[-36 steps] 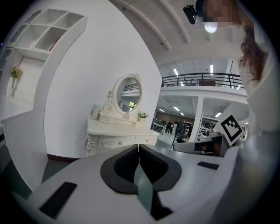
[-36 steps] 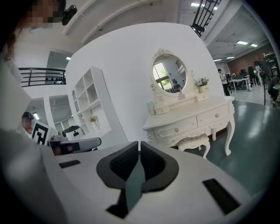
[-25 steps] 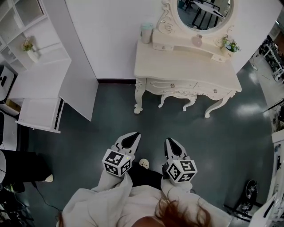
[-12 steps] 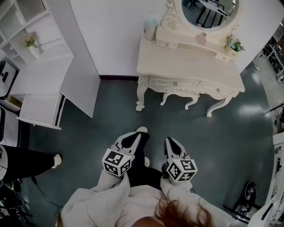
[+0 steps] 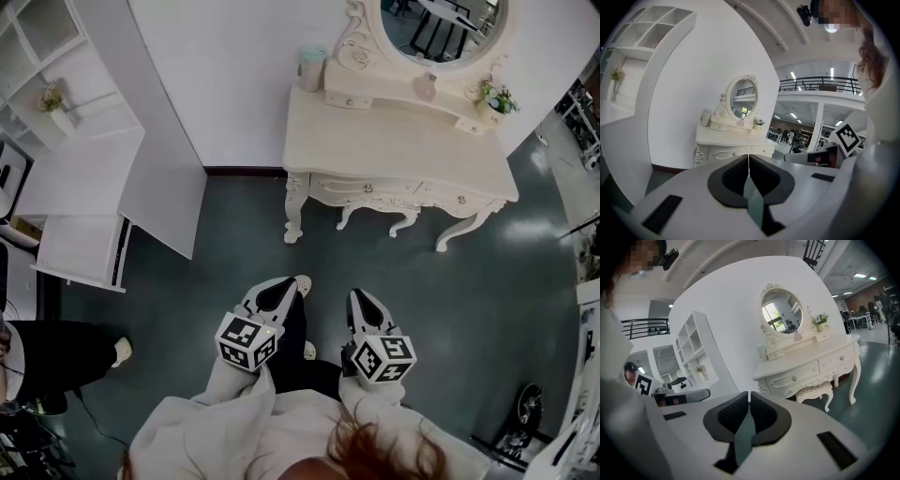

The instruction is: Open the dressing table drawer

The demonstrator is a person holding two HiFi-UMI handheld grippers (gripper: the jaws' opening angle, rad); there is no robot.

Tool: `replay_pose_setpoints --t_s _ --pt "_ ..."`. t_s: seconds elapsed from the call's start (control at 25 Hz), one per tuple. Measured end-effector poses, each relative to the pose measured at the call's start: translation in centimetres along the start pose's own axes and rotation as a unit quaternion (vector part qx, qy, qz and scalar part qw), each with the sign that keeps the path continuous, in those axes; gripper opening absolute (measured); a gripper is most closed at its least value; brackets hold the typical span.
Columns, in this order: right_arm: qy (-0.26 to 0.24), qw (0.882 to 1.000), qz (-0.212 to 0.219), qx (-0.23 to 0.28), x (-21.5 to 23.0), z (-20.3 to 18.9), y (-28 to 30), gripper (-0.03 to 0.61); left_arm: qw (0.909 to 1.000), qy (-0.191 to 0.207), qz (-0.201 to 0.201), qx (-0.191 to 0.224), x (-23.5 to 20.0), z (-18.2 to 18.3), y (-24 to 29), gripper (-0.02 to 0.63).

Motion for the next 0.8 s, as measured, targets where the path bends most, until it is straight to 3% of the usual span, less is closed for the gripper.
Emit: replay_pose_setpoints --t_s 0.36,0.8 --pt "0.003 1.000 -0.027 0.015 3.2 4.9 4.1 0.041 0.9999 0.012 -0.010 0.003 -3.2 3.8 6.0 0.020" --pt "-0.005 0.999 -0.030 0.021 4.1 9.7 10.5 0.041 0.9998 0.016 -0.015 0.003 -7.8 8.1 11.0 0.020"
Point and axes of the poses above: the fingertips, and each gripper's own axes: y forward along the fingers, x to its right, z out of its top, the point moved 1 cm from there along -y, backward along the fingers
